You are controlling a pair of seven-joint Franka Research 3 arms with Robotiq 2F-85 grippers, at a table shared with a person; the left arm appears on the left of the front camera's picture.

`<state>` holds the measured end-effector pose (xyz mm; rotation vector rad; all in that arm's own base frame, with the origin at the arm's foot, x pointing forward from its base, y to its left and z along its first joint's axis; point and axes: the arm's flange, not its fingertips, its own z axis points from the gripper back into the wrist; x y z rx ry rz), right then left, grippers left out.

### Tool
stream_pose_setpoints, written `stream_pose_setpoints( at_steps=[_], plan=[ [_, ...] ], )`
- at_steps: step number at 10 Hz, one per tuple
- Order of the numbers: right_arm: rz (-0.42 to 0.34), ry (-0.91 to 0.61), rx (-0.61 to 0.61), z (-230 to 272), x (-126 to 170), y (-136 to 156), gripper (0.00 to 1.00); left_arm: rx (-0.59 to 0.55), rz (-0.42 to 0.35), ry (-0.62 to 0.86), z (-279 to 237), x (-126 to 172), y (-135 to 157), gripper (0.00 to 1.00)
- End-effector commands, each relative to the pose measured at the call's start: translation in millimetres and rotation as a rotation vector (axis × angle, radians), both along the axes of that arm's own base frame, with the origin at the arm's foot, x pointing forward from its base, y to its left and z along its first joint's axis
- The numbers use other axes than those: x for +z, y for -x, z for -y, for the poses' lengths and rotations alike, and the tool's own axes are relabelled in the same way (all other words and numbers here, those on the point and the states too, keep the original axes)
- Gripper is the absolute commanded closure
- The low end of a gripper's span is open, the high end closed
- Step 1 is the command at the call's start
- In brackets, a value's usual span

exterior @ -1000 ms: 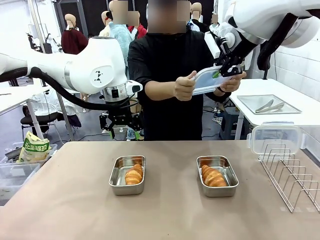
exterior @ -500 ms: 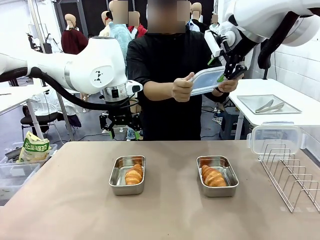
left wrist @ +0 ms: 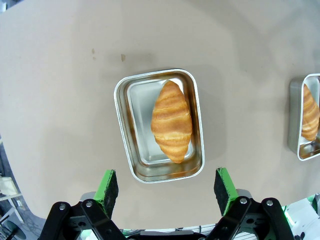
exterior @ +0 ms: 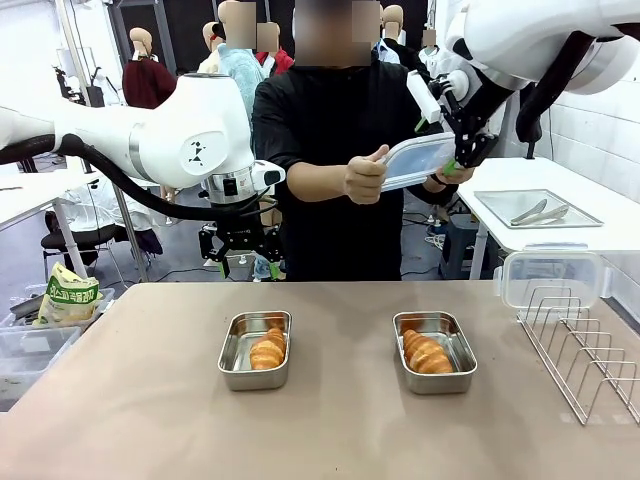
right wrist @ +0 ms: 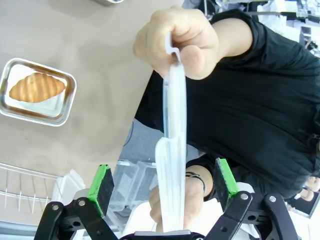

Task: Place the bread in airtight containers.
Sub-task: Release when the human grabs the Airtight Container lid, then pick up one Airtight Container lid and hand it to the human.

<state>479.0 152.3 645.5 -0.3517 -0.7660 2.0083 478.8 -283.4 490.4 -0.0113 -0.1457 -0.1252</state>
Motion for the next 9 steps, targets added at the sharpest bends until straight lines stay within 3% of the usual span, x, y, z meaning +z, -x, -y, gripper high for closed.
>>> stream_pose_setpoints(
  at_steps=[1,9],
  plan=[
    [0.014,-0.01,-0.007,1.7,2.8,0.3,0.0,-0.001,0.005,0.002,-0.2,1.2,0.0,0.0],
    [0.014,-0.01,-0.007,1.7,2.8,0.3,0.0,-0.001,0.005,0.002,-0.2,1.2,0.0,0.0]
  ],
)
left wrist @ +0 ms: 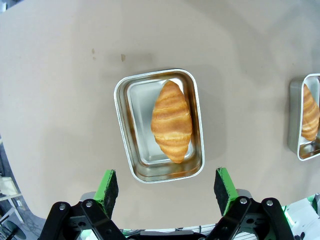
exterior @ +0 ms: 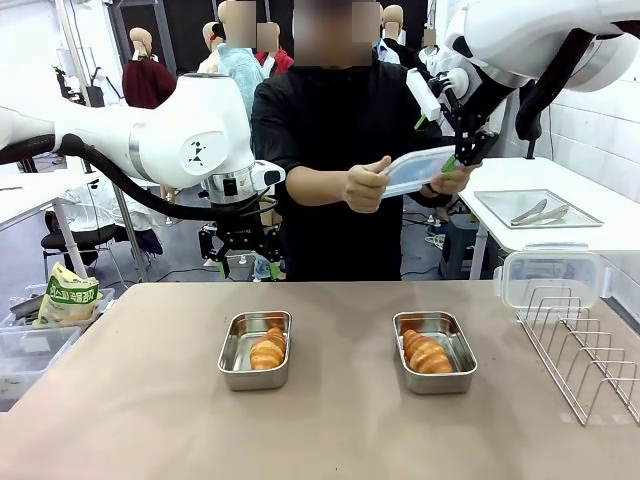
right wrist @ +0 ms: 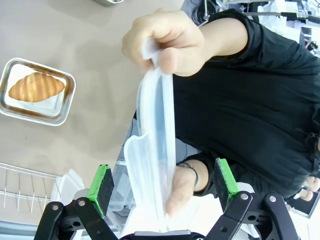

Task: Place the bread in airtight containers.
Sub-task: Pick up one Airtight Container lid and hand it to the human.

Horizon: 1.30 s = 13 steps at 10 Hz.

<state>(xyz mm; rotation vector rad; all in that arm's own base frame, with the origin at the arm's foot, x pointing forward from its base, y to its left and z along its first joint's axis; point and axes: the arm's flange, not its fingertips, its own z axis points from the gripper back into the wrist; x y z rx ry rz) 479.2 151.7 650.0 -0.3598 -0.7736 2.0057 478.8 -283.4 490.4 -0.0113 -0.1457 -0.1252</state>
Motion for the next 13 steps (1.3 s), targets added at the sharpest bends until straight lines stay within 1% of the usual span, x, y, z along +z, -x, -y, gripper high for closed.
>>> stream_pose_setpoints(
  at_steps=[1,13],
  plan=[
    [0.005,-0.007,-0.006,1.2,-1.6,0.5,0.0,-0.001,0.005,0.002,-0.2,1.3,0.0,0.0],
    [0.005,-0.007,-0.006,1.2,-1.6,0.5,0.0,-0.001,0.005,0.002,-0.2,1.3,0.0,0.0]
  ],
)
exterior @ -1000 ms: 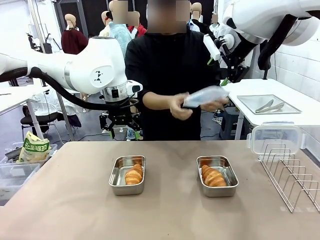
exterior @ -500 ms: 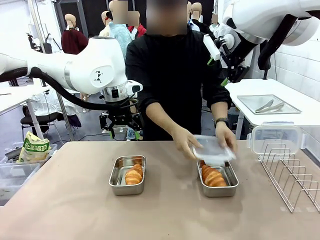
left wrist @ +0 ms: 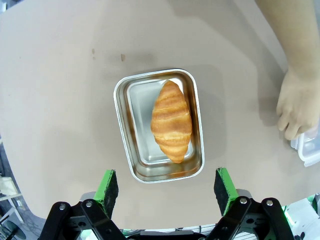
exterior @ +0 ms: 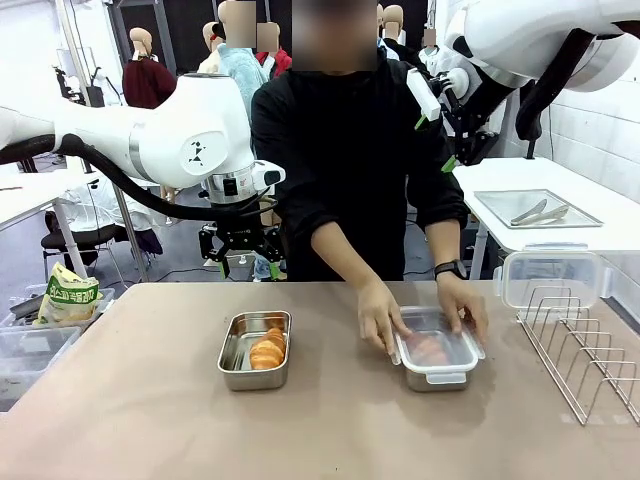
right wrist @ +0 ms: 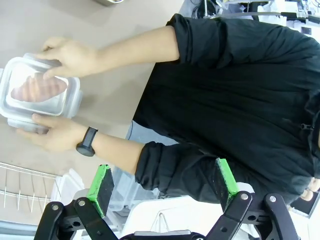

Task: Place the bread in airtight containers.
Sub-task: Pick up one Airtight Container lid and hand it to the human.

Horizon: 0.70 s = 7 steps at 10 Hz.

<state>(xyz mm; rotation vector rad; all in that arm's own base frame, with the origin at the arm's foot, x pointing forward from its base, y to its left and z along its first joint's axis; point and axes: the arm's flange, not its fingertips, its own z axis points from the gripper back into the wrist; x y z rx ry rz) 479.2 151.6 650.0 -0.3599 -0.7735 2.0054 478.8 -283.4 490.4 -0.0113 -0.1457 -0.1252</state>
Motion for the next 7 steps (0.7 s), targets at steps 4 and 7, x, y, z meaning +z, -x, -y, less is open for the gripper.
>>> stream_pose_setpoints(
  at_steps=[4,7],
  plan=[
    [0.005,-0.007,-0.005,1.0,-1.6,0.5,0.0,-0.001,0.005,0.002,-0.2,1.3,0.0,0.0],
    [0.005,-0.007,-0.005,1.0,-1.6,0.5,0.0,-0.001,0.005,0.002,-0.2,1.3,0.0,0.0]
  ],
)
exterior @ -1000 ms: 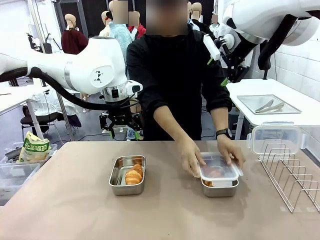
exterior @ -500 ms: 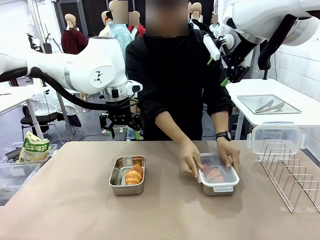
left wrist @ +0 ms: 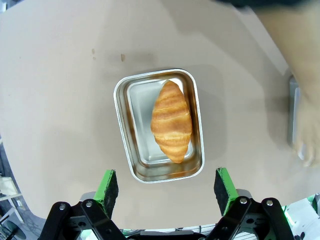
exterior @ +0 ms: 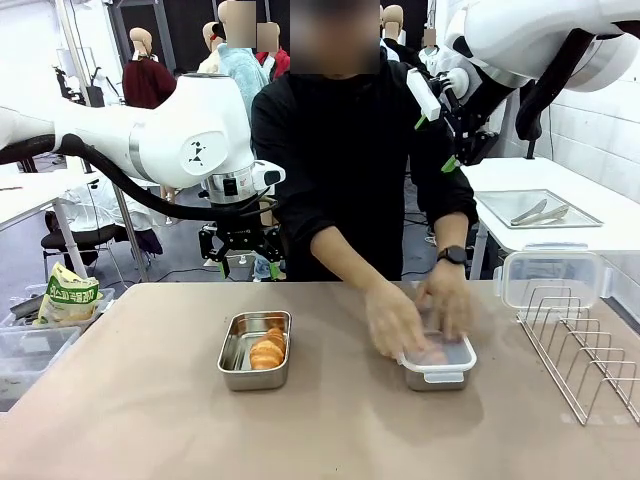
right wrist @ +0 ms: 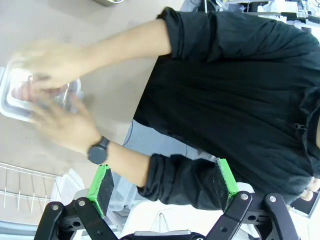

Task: Place the bread in airtight containers.
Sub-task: Pick up one Airtight Container lid and hand it to the human.

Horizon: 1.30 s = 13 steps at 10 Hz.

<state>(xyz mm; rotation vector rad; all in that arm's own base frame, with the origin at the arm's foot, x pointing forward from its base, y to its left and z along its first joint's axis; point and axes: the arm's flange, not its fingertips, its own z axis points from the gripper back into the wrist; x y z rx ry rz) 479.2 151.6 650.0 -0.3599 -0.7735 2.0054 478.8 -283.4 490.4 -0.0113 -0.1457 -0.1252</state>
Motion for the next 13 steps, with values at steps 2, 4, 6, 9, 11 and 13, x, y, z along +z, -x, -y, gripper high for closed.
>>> stream_pose_setpoints(
  at_steps=[2,4,6,9,11,13],
  plan=[
    [0.005,-0.007,-0.005,1.0,-1.6,0.5,0.0,-0.001,0.005,0.002,-0.2,1.3,0.0,0.0],
    [0.005,-0.007,-0.005,1.0,-1.6,0.5,0.0,-0.001,0.005,0.002,-0.2,1.3,0.0,0.0],
    [0.005,-0.007,-0.005,1.0,-1.6,0.5,0.0,-0.001,0.005,0.002,-0.2,1.3,0.0,0.0],
    [0.005,-0.007,-0.005,1.0,-1.6,0.5,0.0,-0.001,0.005,0.002,-0.2,1.3,0.0,0.0],
    [0.005,-0.007,-0.005,1.0,-1.6,0.5,0.0,-0.001,0.005,0.002,-0.2,1.3,0.0,0.0],
    [0.005,-0.007,-0.005,1.0,-1.6,0.5,0.0,-0.001,0.005,0.002,-0.2,1.3,0.0,0.0]
  ],
)
